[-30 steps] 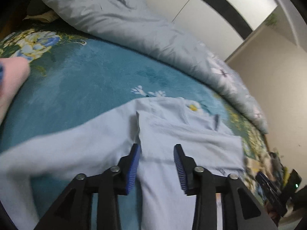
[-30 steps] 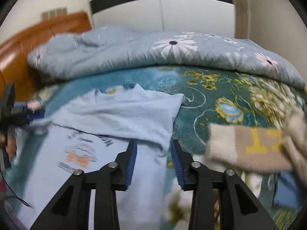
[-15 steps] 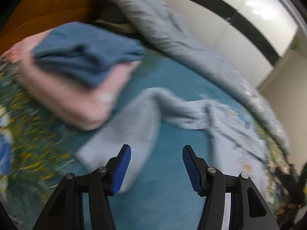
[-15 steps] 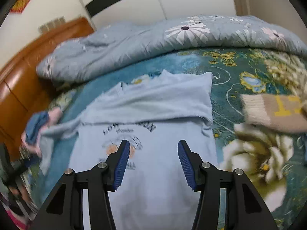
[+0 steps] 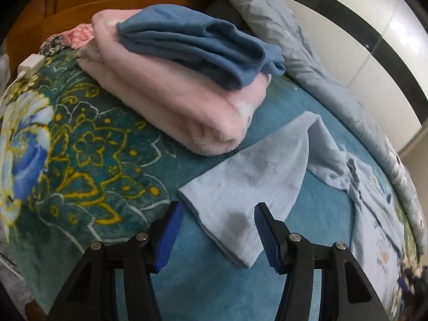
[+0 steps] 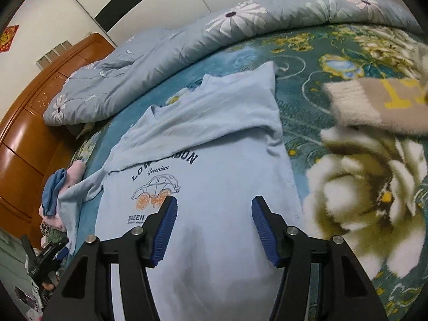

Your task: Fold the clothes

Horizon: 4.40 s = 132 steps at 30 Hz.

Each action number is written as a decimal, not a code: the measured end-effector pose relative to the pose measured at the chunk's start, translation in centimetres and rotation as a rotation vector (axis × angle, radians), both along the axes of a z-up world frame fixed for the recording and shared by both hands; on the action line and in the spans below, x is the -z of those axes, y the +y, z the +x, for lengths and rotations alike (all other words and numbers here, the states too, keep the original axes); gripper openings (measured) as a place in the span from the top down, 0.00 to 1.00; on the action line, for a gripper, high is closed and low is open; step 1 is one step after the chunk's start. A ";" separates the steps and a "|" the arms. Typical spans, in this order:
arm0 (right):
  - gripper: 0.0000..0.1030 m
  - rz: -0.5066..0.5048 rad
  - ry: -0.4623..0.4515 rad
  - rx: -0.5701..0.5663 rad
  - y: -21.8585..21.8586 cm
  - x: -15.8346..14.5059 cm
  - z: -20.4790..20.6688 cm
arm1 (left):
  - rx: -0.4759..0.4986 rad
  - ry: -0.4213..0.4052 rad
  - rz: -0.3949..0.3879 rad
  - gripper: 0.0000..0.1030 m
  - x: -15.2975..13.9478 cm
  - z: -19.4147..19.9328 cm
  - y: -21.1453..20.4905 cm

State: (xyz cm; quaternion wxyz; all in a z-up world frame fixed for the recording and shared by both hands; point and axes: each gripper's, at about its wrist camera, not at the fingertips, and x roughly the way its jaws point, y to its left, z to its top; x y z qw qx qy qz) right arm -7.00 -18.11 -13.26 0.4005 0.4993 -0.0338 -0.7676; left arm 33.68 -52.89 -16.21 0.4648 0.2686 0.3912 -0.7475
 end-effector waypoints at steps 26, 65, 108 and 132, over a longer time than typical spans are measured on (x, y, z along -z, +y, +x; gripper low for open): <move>0.42 -0.038 -0.097 0.049 2.3 -0.1 -1.6 | 0.416 -0.056 -0.412 0.96 -26.0 -25.5 5.4; 0.42 -0.089 -0.187 0.248 7.3 1.5 -6.2 | 0.962 -0.142 -0.061 0.44 -9.4 -45.7 15.9; 0.45 -0.284 -0.351 0.225 -3.5 3.5 -13.2 | 0.568 0.177 0.188 0.40 -4.2 -27.1 -6.2; 0.93 -0.218 -0.228 0.192 0.2 4.0 -12.1 | 0.564 0.085 0.197 0.40 -2.4 -29.9 -5.8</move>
